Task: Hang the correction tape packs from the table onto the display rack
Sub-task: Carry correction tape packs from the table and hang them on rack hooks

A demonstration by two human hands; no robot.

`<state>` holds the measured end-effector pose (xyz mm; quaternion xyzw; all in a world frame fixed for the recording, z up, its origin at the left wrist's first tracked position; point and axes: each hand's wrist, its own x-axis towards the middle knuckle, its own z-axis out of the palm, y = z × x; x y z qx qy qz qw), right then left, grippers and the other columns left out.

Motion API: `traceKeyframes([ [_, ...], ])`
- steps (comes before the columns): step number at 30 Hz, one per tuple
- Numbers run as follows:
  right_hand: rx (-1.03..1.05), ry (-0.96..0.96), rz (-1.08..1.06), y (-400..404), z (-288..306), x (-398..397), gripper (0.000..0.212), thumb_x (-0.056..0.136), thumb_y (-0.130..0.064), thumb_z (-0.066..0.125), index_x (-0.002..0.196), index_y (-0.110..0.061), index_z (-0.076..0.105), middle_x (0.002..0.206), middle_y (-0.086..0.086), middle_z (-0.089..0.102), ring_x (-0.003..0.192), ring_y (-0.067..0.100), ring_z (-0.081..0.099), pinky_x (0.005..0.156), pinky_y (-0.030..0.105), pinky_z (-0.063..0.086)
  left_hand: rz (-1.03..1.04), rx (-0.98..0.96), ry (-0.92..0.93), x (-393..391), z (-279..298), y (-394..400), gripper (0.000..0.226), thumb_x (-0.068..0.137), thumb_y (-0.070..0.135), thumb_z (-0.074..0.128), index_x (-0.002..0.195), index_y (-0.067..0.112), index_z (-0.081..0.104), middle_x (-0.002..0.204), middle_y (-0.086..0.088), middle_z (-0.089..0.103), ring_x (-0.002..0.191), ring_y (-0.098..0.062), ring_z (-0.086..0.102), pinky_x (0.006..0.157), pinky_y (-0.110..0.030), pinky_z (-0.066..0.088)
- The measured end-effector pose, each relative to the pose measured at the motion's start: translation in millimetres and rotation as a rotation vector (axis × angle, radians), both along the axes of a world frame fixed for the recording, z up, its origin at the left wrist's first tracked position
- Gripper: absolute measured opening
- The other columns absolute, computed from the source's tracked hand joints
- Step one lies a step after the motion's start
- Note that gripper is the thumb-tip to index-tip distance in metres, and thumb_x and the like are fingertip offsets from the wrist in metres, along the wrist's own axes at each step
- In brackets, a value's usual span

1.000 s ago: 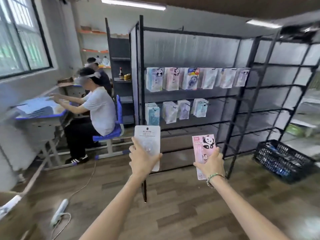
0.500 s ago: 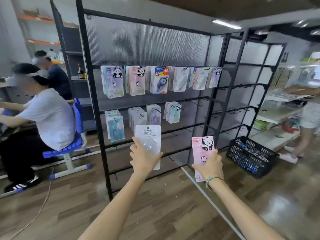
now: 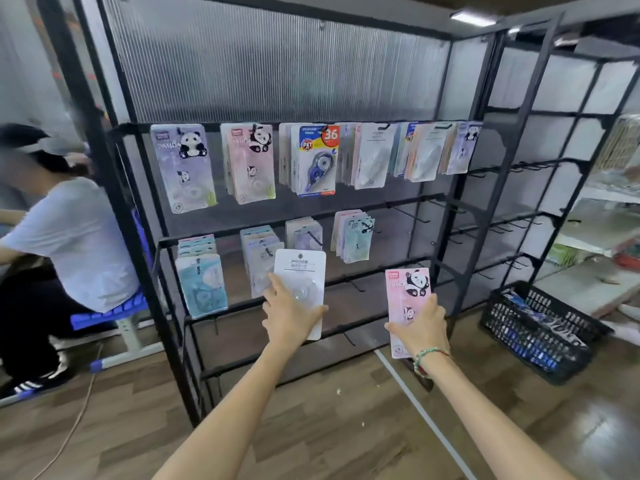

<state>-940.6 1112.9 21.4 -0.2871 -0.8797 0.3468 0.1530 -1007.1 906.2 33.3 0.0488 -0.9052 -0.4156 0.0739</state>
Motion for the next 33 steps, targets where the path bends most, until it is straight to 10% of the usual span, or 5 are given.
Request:
traceKeyframes([
  [33,-0.009,-0.064,0.466,134,-24,-251,0.101,0.063,-0.026,0.087,0.139,-0.004,0.024,0.129,0.017,0.040,0.122,0.035,0.042,0.096,0.042,0.041,0.364,-0.075,-0.234,-141,-38,135,0.135,0.066,0.048,0.084,0.151,0.012,-0.014,0.149,-0.014,0.020,0.135,-0.036,0.029,0.103,-0.055,0.034],
])
